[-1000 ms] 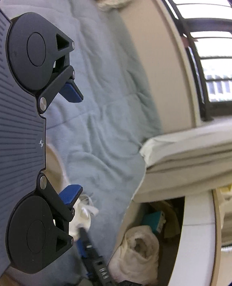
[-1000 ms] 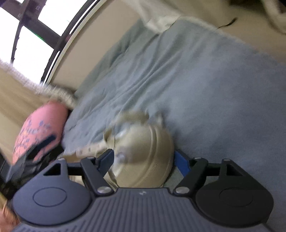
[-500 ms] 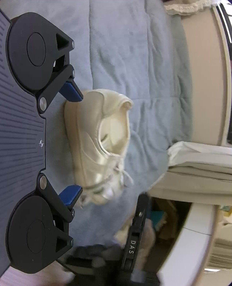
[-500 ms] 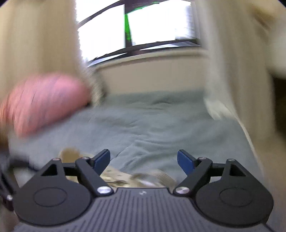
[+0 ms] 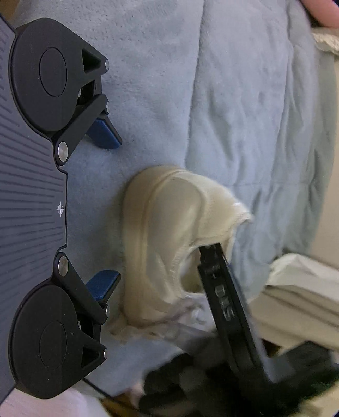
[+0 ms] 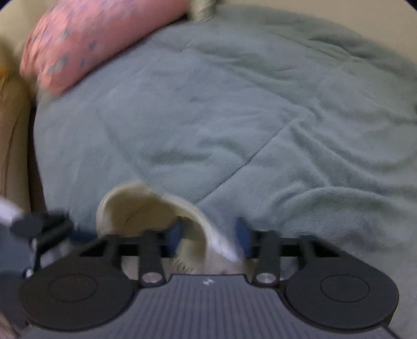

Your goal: Lace up shoes with both hands

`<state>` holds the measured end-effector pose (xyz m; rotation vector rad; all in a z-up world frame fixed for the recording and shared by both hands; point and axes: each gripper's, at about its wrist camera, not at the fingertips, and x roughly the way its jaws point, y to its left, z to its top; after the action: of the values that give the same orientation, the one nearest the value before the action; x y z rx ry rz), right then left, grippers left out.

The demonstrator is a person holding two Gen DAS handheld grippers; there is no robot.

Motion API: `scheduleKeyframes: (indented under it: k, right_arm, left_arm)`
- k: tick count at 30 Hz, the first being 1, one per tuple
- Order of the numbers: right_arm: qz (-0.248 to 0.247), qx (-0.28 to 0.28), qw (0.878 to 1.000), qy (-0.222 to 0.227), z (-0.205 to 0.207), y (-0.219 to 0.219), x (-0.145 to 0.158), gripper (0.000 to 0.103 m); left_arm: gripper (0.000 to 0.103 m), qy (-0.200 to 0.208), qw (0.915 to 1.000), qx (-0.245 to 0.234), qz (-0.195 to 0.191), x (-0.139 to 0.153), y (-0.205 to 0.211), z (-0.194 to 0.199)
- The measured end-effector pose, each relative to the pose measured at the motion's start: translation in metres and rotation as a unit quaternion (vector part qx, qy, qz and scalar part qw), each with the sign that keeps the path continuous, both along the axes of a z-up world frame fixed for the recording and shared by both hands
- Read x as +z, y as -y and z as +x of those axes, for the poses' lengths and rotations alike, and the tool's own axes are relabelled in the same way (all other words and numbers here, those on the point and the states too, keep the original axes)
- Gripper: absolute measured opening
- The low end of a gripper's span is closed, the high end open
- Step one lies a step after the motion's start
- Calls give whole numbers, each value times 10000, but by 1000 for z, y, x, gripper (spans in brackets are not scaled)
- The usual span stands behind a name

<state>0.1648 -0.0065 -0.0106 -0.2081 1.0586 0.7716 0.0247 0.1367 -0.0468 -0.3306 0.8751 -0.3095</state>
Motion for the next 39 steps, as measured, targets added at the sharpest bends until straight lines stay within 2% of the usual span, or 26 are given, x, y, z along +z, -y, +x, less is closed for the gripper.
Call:
scheduleKeyframes:
  k: [2, 5, 7, 10, 13, 14, 15, 16, 17, 19, 22, 24, 26, 27, 28, 30, 32, 35, 36, 38, 39]
  right_arm:
    - [473, -323, 9981, -243, 0, 13, -4, 37]
    - [1237, -812, 9878, -476, 1, 40, -5, 34]
    - [1712, -1177, 9767, -535, 3, 63, -4, 33]
    - [2391, -1796, 9517, -694, 9, 98, -7, 32]
    - [2760, -1894, 9397, -693, 11, 116, -8, 35]
    - [2901, -1934, 9347, -691, 9, 120, -7, 44]
    - [3078, -1962, 9285, -687, 7, 125, -6, 67]
    - [3310, -1969, 9204, -677, 4, 130, -4, 75]
    - [3489, -1973, 9140, -627, 0, 135, -1, 78]
    - [3559, -1978, 9128, -302, -14, 146, 10, 79]
    - [3269, -2138, 9198, 383, -35, 165, 25, 94]
    - [2729, -2412, 9261, 984, -45, 177, 28, 98]
    - [1869, -2759, 9282, 1655, -52, 183, 26, 103]
    - [1362, -2939, 9247, 1999, -55, 186, 23, 103]
    - [835, -3126, 9189, 2258, -55, 187, 17, 103]
    - [-171, -3492, 9037, 2474, -48, 187, -4, 103]
    - [-449, -3697, 8969, 2384, -39, 192, -23, 103]
    - [-451, -3983, 8924, 2070, -25, 198, -40, 103]
    - [-437, -3985, 8914, 2112, -24, 198, -39, 103]
    - [-408, -3872, 8929, 2262, -18, 193, -34, 103]
    - [-409, -3756, 8974, 2278, -15, 189, -33, 103]
  left_arm:
    - [102, 221, 9997, -6, -118, 6, 0, -3]
    - [102, 690, 9975, -154, 48, 16, 9, -10]
    - [103, 926, 9950, -294, 217, 22, 19, -14]
    - [103, 991, 9929, -548, 364, 22, 31, -15]
    - [103, 1065, 9908, -650, 532, 21, 38, -15]
    - [103, 1109, 9901, -653, 561, 21, 38, -16]
    - [103, 1171, 9896, -632, 547, 21, 37, -17]
    - [103, 1233, 9892, -603, 508, 20, 36, -17]
    - [103, 1295, 9888, -573, 466, 20, 34, -17]
    - [103, 1460, 9872, -551, 334, 21, 30, -18]
    - [103, 1687, 9842, -514, 148, 24, 23, -18]
    - [103, 1671, 9850, -330, -284, 27, 13, -10]
    - [103, 1651, 9824, 34, -868, 29, -3, -3]
    - [103, 1701, 9788, 276, -1103, 30, -11, 0]
    - [103, 1771, 9759, 482, -1178, 30, -17, 4]
    - [103, 1869, 9716, 836, -1182, 31, -26, 14]
    - [103, 1997, 9721, 850, -890, 33, -26, 28]
    - [103, 2231, 9729, 608, 14, 37, -17, 49]
    - [103, 2361, 9683, 677, 451, 38, -13, 55]
    - [103, 2648, 9505, 853, 1384, 36, -3, 65]
    - [103, 2671, 9426, 908, 1785, 32, 1, 73]
